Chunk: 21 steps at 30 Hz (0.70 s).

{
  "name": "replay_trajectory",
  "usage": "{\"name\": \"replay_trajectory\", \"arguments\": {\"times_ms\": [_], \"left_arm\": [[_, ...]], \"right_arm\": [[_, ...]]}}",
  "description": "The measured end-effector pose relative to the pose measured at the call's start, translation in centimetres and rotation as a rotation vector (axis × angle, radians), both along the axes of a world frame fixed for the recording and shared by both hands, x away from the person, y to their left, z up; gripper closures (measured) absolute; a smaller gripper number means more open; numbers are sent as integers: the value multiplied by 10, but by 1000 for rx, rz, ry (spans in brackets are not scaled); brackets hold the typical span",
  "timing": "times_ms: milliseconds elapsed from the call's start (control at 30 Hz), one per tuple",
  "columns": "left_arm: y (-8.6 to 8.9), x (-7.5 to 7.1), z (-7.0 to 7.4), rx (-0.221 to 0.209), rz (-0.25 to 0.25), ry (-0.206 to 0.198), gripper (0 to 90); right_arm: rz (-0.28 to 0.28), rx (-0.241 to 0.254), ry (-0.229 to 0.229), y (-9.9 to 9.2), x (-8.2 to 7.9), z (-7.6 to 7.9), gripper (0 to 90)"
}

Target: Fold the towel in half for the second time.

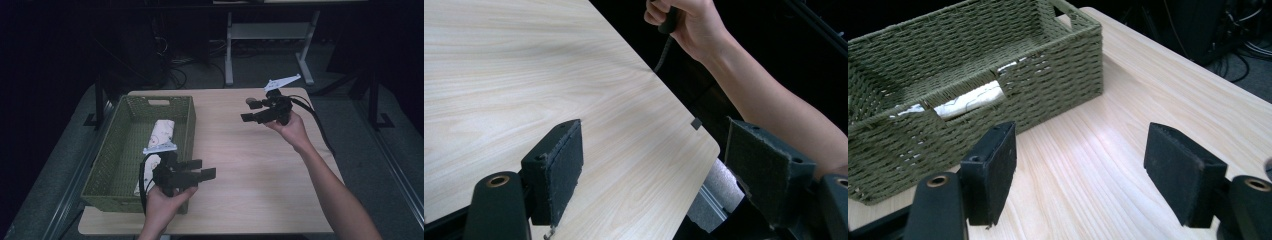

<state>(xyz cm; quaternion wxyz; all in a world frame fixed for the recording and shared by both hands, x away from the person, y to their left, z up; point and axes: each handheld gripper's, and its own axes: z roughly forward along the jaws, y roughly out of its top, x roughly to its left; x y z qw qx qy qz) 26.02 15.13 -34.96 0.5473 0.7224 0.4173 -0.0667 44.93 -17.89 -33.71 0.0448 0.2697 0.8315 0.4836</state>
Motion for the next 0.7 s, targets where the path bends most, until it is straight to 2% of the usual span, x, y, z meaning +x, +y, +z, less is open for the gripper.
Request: {"name": "replay_trajectory", "arguments": {"times_ms": [333, 367, 467, 700], "left_arm": [[-12, 7, -1, 16, -12, -5, 227], [-14, 8, -1, 13, -7, 7, 227], [-16, 10, -3, 22, -16, -2, 227], [-24, 12, -3, 27, -24, 11, 227]], "right_arm": [[-42, -3, 0, -26, -7, -3, 277], [-47, -2, 1, -29, -8, -3, 275], [-62, 0, 4, -37, -12, -5, 269], [-80, -4, 14, -52, -18, -11, 266]]}}
